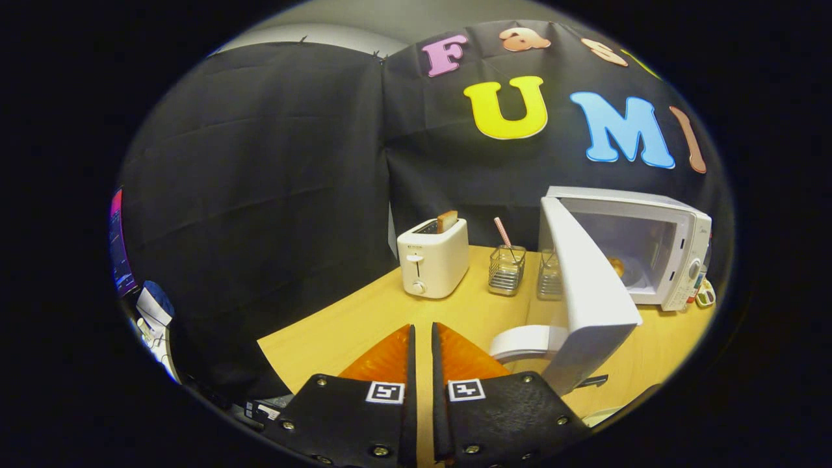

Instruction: Open the microwave, put the food inside, and close the microwave door.

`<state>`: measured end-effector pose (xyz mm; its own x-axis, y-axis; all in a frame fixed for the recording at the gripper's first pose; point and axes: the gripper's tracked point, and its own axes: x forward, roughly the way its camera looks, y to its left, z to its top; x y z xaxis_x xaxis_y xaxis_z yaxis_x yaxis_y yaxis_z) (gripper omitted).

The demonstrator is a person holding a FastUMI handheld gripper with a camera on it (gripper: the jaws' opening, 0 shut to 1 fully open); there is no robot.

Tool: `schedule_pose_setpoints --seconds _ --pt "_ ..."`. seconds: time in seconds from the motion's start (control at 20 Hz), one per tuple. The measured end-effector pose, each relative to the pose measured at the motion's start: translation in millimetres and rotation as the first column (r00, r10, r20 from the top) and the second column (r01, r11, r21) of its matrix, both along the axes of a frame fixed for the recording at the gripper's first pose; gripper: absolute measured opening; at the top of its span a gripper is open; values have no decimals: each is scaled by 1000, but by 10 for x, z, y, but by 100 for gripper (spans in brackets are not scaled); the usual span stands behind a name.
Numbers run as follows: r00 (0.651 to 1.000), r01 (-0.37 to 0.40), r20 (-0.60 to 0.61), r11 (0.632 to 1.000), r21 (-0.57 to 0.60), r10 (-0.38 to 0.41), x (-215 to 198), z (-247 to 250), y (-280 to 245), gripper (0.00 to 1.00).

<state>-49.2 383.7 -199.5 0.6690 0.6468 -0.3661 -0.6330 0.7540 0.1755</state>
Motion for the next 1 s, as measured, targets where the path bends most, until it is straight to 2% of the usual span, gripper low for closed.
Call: schedule_pose_setpoints --seconds 0.05,0.1,0.3,1.0 --pt "1000 17 9 1000 -1 -17 62 3 -6 7" --pt "1000 21 7 1000 -17 -21 -52 56 -173 1" --pt "998 56 -10 997 -45 -56 84 -110 -312 1" --pt "974 223 -11 967 -120 -226 580 -201 -1552 1"
